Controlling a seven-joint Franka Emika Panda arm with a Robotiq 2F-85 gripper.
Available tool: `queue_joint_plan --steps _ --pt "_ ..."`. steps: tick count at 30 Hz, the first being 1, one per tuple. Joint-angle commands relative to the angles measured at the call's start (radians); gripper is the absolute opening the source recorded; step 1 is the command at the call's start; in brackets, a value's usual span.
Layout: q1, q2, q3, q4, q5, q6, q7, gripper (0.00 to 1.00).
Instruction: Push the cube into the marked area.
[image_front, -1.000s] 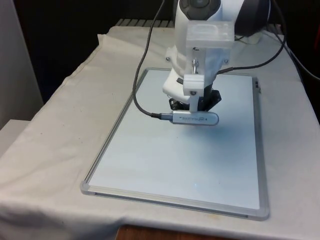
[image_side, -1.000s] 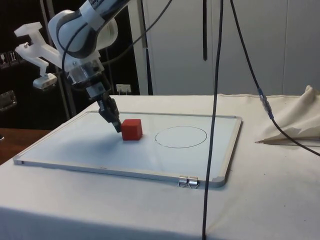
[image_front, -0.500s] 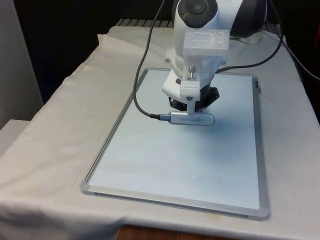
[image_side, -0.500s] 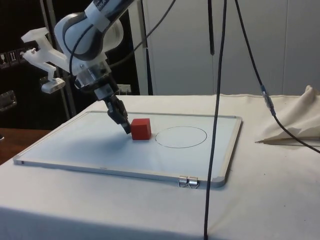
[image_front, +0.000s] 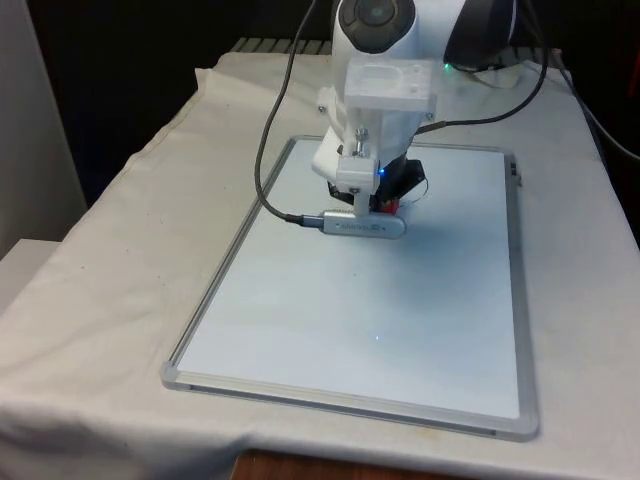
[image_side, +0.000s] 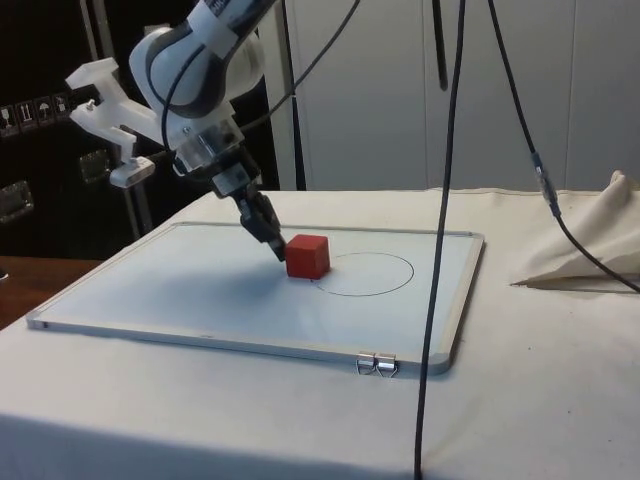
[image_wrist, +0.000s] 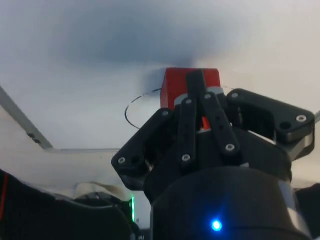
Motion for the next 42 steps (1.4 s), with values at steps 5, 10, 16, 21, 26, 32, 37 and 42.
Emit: queue_joint_plan --steps 5,10,16,21,26,32,37,42 --pt "0.002 -0.021 -0.013 -0.038 -0.005 0.01 0.003 0.0" --pt "0.003 -0.03 -0.021 -0.056 -0.005 0.008 0.003 0.0" --pt "0.005 -0.058 -0.028 -0.108 -0.005 0.014 0.002 0.0" --pt "0.006 -0.098 -0.028 -0.172 -0.006 0.022 0.001 0.0" --pt "0.007 -0.122 -0.028 -0.21 -0.006 0.025 0.001 0.0" --pt "0.008 -0.162 -0.027 -0.279 -0.006 0.036 0.002 0.0" --pt "0.002 -0.168 -0.031 -0.286 -0.006 0.036 -0.006 0.0" --pt "0.0 -0.171 -0.034 -0.263 -0.001 0.026 0.004 0.0"
